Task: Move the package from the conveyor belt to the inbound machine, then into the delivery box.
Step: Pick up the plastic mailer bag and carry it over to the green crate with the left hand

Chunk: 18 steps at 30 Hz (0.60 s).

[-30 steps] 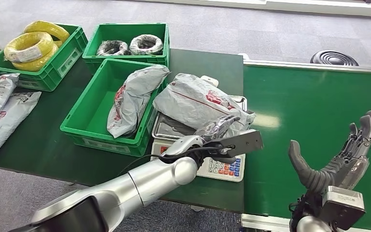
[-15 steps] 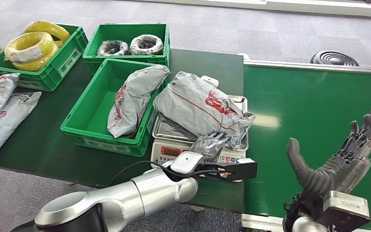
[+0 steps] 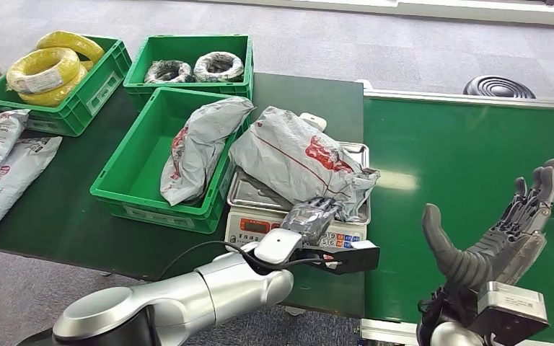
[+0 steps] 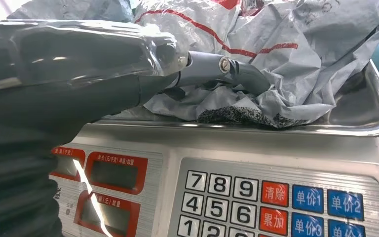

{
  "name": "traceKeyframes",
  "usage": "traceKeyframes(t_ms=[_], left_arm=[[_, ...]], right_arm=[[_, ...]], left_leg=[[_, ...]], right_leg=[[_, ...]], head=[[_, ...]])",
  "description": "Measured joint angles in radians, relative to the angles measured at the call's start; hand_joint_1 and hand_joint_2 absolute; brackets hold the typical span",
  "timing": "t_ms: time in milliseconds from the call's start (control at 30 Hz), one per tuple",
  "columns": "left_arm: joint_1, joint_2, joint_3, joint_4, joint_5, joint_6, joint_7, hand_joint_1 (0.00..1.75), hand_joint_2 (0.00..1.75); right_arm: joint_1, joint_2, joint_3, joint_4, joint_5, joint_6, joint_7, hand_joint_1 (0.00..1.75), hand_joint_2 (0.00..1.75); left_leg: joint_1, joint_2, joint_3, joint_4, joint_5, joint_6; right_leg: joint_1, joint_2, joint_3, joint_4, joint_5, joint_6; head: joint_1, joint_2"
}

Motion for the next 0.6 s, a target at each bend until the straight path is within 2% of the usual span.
traceKeyframes(t_ms=[133,200,300,600], left_arm=[[0.000,0.000,0.002,0.017,-0.011,0.026,-0.013,1.47,1.75],[-0.001,0.000,0.006,0.027,-0.014,0.034,-0.019,1.68,1.75],[-0.003,0.000,0.019,0.040,-0.016,0.046,-0.032,1.75,1.75],[-0.012,0.000,0.073,0.068,0.026,0.086,-0.083,1.75,1.75]], right_arm=[[-0.008,0.003,0.010,0.001,0.004,-0.001,0.011,0.00,1.75],[-0.011,0.004,0.012,0.002,0.008,0.000,0.015,0.00,1.75],[-0.015,0.008,0.013,0.003,0.013,0.004,0.021,0.00,1.75],[-0.028,0.011,0.014,0.017,0.021,0.009,0.027,0.00,1.75]], left_leg=[[0.000,0.000,0.000,0.000,0.000,0.000],[0.000,0.000,0.000,0.000,0.000,0.000],[0.000,0.000,0.000,0.000,0.000,0.000],[0.000,0.000,0.000,0.000,0.000,0.000]], right_leg=[[0.000,0.000,0.000,0.000,0.000,0.000],[0.000,0.000,0.000,0.000,0.000,0.000],[0.000,0.000,0.000,0.000,0.000,0.000],[0.000,0.000,0.000,0.000,0.000,0.000]], head=[[0.000,0.000],[0.000,0.000],[0.000,0.000],[0.000,0.000]])
